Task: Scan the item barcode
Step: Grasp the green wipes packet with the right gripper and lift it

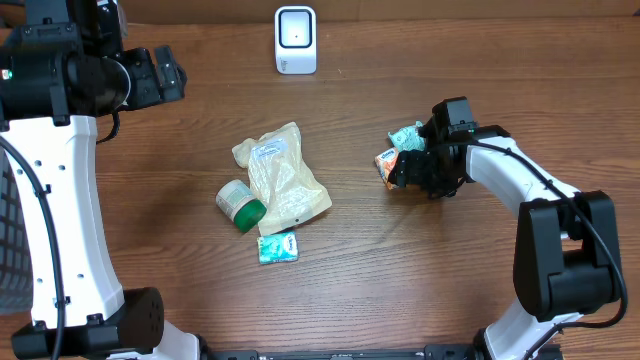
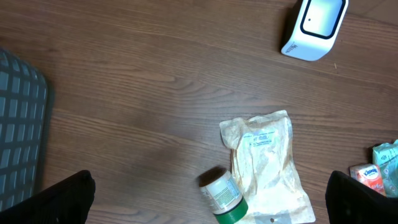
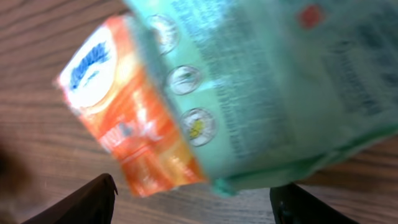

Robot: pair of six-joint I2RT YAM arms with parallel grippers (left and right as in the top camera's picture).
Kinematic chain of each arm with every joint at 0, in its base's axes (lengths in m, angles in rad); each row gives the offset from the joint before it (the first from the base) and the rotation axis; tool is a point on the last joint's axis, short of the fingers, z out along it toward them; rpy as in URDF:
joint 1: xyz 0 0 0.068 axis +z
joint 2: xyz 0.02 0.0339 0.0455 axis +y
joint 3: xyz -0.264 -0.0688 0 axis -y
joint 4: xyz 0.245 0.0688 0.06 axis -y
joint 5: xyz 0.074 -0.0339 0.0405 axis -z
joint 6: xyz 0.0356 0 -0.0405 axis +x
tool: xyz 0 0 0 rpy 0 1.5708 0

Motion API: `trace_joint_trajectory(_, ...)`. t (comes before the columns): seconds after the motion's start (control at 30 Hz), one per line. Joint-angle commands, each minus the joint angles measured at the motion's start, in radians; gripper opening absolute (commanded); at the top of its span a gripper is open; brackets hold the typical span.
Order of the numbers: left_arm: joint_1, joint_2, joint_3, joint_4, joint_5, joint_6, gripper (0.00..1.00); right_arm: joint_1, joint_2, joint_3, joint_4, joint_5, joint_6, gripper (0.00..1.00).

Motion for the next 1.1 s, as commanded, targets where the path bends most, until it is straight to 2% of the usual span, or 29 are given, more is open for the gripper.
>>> trace_joint_trajectory(0.0,-0.002,0.003,0.009,0.004,-0.01,-0.011,1.0,-0.007,-0.023,0.087,-0.055,-0.018,-0.071,0.77)
trace_joint_trajectory(0.1,-0.002,0.003,0.009,0.004,-0.01,-0.011,1.0,-0.037,-0.036,0.155,-0.117,-0.007,0.062,0.77)
trace_joint_trajectory(0.13,-0.002,0.003,0.009,0.004,-0.01,-0.012,1.0,-0.05,-0.042,0.173,-0.137,0.01,0.142,0.77)
trace_joint_trajectory(0.17,-0.002,0.003,0.009,0.004,-0.01,-0.011,1.0,-0.075,-0.058,0.187,-0.154,0.017,0.284,0.77)
trace_joint_trajectory(0.23,-0.002,0.003,0.009,0.004,-0.01,-0.011,1.0,-0.094,-0.063,0.187,-0.15,0.017,0.376,0.79)
trace_joint_trajectory(0.37,-0.002,0.003,0.009,0.004,-0.01,-0.011,1.0,-0.095,-0.06,0.148,-0.106,0.119,0.462,0.8)
trace_joint_trajectory(0.73,-0.002,0.003,0.009,0.004,-0.01,-0.011,1.0,-0.085,-0.059,-0.082,0.193,0.118,0.499,0.73)
trace_joint_trajectory(0.83,-0.002,0.003,0.009,0.004,-0.01,-0.011,1.0,-0.085,-0.059,-0.146,0.32,0.119,0.497,0.65)
trace_joint_trajectory(0.93,-0.002,0.003,0.009,0.004,-0.01,-0.012,1.0,-0.085,-0.059,-0.189,0.403,0.122,0.465,0.46)
trace_joint_trajectory(1.03,-0.002,0.003,0.009,0.004,-0.01,-0.011,1.0,-0.082,-0.058,-0.2,0.426,0.122,0.407,0.36)
trace_joint_trajectory(1.07,-0.002,0.003,0.009,0.004,-0.01,-0.012,1.0,-0.081,-0.058,-0.2,0.427,0.121,0.394,0.25)
